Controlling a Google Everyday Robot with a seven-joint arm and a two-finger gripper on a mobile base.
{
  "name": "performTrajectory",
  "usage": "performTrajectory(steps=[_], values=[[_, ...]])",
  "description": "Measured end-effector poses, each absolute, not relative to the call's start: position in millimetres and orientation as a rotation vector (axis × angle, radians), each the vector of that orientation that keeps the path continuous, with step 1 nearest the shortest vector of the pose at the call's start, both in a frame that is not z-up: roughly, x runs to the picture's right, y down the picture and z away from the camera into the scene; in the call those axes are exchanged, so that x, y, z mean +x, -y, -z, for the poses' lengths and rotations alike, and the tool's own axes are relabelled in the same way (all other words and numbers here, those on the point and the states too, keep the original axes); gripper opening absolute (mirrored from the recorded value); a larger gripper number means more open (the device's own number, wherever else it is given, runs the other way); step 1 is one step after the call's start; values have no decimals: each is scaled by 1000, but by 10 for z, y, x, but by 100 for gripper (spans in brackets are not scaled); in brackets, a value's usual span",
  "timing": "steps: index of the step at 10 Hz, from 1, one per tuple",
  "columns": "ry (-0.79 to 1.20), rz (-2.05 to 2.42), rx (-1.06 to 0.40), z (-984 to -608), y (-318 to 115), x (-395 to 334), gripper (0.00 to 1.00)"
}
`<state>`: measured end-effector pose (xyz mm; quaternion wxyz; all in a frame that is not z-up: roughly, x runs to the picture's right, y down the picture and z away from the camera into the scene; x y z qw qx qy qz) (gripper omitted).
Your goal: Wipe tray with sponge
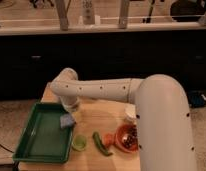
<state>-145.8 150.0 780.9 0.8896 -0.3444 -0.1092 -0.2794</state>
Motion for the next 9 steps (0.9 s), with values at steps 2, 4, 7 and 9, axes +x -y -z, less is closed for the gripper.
performTrajectory(steps=[2, 4, 7, 9], values=[[229, 601, -713, -7894, -1562, -1500, 2], [252, 633, -704, -7865, -1584, -1709, 2], [259, 670, -700, -7866, -1623, -1730, 2], [267, 695, -702, -7823, -1701, -1851, 2]])
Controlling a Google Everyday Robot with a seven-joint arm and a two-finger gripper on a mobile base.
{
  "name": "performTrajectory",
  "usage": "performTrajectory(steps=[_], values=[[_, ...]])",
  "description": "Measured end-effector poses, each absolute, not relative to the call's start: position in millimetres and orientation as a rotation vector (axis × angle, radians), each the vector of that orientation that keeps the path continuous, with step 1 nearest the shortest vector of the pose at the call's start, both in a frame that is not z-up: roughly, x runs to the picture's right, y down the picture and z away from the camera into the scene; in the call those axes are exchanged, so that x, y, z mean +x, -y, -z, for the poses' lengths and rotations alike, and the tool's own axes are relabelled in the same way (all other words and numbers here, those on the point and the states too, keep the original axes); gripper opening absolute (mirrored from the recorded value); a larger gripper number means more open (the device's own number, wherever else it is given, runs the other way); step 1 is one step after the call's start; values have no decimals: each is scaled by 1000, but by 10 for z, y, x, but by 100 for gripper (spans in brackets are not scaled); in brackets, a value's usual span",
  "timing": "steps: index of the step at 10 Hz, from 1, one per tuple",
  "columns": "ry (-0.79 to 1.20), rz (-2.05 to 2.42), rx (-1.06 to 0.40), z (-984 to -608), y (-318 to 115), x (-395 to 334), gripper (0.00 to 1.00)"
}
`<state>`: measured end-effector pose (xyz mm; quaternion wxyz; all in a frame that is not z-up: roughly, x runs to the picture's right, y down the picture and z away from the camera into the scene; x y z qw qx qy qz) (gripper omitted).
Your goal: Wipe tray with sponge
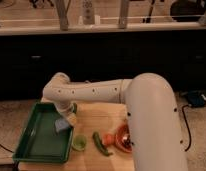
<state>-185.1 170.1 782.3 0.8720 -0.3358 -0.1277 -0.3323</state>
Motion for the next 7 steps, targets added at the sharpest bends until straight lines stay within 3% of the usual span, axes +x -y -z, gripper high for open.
performTrajectory(steps=[7], values=[[282, 740, -703, -7797, -1848, -2076, 2]])
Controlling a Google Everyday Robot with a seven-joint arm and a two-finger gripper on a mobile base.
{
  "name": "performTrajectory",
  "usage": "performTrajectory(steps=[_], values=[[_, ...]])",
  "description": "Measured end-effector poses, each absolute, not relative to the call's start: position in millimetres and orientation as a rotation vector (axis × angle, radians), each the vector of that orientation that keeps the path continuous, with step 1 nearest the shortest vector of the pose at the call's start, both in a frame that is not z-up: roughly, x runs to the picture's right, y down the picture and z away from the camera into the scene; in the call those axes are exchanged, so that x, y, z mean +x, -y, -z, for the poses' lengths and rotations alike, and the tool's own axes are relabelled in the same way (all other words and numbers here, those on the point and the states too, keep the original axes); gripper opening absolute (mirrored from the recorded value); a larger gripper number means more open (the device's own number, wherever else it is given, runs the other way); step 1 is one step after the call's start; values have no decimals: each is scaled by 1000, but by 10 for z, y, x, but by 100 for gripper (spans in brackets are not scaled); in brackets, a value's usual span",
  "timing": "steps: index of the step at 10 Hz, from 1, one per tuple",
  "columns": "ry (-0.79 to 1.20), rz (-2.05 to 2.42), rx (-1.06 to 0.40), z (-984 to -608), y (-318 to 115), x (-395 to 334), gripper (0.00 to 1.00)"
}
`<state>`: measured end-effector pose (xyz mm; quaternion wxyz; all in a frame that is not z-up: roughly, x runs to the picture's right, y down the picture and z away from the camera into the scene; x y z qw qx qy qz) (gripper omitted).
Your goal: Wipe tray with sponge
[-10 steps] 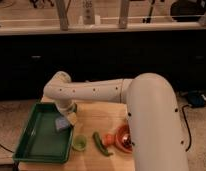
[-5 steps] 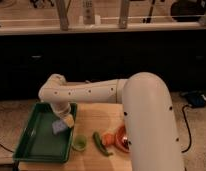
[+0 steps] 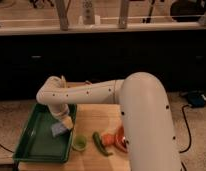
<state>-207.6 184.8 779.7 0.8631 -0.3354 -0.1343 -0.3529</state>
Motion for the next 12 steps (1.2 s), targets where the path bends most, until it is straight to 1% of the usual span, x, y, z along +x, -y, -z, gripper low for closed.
performTrajectory(steps=[3, 12], values=[[273, 735, -708, -7789, -1890, -2014, 2], [269, 736, -713, -7702, -2035, -2147, 2]])
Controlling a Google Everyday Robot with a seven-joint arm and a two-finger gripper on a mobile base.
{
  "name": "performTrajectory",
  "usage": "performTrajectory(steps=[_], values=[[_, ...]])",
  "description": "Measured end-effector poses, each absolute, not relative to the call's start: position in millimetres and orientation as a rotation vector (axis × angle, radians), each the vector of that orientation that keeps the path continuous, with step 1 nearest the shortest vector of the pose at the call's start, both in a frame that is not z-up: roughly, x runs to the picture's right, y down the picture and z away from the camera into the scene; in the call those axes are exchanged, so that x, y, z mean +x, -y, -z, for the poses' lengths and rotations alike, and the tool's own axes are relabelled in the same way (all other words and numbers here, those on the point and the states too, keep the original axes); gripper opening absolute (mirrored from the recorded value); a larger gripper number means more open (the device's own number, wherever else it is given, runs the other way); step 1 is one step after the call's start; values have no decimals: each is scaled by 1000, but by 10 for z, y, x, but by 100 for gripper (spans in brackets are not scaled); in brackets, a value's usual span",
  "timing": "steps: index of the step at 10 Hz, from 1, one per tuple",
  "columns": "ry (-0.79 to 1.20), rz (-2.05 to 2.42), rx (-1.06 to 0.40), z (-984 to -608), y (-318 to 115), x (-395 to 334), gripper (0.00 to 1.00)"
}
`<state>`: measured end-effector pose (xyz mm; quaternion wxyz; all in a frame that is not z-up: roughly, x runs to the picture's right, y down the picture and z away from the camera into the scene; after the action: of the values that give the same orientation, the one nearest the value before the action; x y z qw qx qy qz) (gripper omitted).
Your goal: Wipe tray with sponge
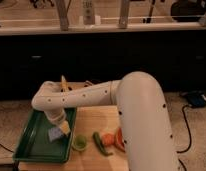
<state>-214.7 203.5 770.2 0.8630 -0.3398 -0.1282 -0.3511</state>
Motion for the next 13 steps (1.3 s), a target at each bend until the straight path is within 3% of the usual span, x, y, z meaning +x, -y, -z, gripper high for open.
performTrajectory(steps=[13], values=[[257, 767, -710, -7605, -2172, -2328, 2]])
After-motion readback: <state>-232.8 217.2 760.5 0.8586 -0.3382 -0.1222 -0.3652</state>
